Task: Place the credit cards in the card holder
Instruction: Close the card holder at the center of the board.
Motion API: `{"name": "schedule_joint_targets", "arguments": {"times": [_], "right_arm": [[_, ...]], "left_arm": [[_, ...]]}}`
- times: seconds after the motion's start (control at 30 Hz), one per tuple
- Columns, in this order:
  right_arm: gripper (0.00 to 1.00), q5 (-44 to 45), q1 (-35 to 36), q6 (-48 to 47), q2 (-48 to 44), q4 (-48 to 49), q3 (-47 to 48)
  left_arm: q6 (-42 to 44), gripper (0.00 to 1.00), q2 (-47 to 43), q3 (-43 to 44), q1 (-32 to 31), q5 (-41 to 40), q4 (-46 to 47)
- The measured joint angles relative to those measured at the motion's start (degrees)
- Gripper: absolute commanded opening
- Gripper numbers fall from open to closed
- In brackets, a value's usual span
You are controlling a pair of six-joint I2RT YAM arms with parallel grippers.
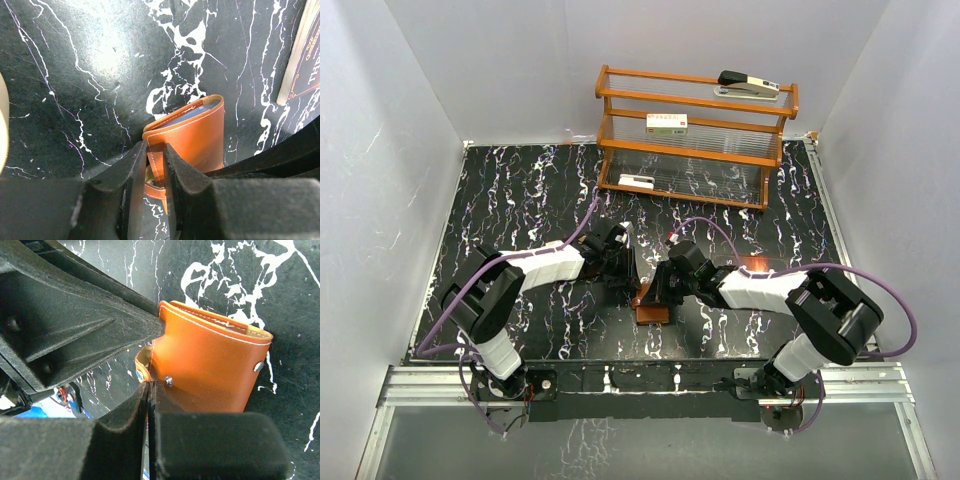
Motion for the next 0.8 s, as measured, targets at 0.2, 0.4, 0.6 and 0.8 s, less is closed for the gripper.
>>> {"name": "schedule_joint_targets", "arguments": {"times": [0.2,0.4,0.6,0.8], "right_arm": [[0.15,0.28,0.0,0.02,-1.73,-0.11,0.0],[0.28,0.42,0.0,-0.42,-2.45,-0.17,0.0],[0.31,0.33,0.0,-0.74,-1.75,-0.17,0.0],[0.27,0.15,0.0,-0.92,-1.16,-0.09,0.0]], "left_arm": [[0.0,0.2,0.07,0.0,0.02,0.04,0.04],[-0.02,0.2,0.33,0.0,0.04,0.24,0.37],[-0.04,0.2,0.39,0.0,0.07,0.31,0.42],[-0.11,0.2,0.39,0.0,0.07,0.33,0.44]]}}
